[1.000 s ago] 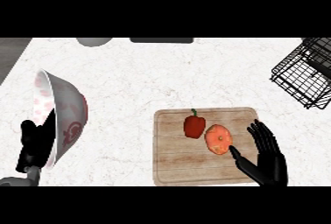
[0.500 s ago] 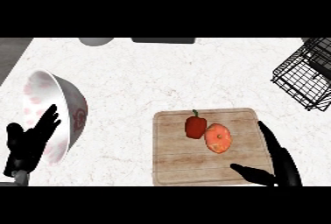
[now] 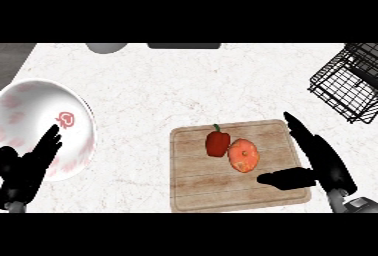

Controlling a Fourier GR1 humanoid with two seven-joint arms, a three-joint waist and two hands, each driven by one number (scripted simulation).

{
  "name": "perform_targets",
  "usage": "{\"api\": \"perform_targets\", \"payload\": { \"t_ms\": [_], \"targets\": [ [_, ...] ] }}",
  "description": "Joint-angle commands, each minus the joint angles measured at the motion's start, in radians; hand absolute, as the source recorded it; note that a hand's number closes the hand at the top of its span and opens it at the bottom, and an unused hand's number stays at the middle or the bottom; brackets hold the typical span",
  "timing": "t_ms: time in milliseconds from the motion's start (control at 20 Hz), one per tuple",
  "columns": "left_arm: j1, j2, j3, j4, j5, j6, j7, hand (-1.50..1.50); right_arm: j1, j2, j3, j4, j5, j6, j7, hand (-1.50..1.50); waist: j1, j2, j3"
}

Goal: Pick the squash from the cutting board and place it in the tiered basket

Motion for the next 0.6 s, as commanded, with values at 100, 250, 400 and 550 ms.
{"api": "perform_targets", "payload": {
  "t_ms": [100,250,400,550],
  "targets": [
    [-0.024,-0.016,0.034,0.062,-0.013,-0.033,-0.011,0.00,-0.062,-0.017,0.002,-0.078,-0.039,0.111,0.252,-1.50,-0.010,0.002,0.001],
    [0.013,-0.022,0.055,0.095,-0.042,-0.058,-0.074,0.00,-0.062,-0.001,-0.023,-0.055,-0.004,0.124,0.303,-1.50,-0.008,0.003,0.001],
    [0.042,-0.040,0.070,0.040,-0.042,-0.061,-0.065,0.00,-0.024,-0.042,-0.065,-0.122,0.005,0.171,0.365,-1.50,-0.009,0.001,0.001],
    [0.017,-0.070,0.053,0.007,-0.079,-0.027,0.006,0.00,-0.011,0.001,-0.065,-0.155,0.037,0.153,0.448,-1.50,-0.010,0.001,0.001]
  ]
}}
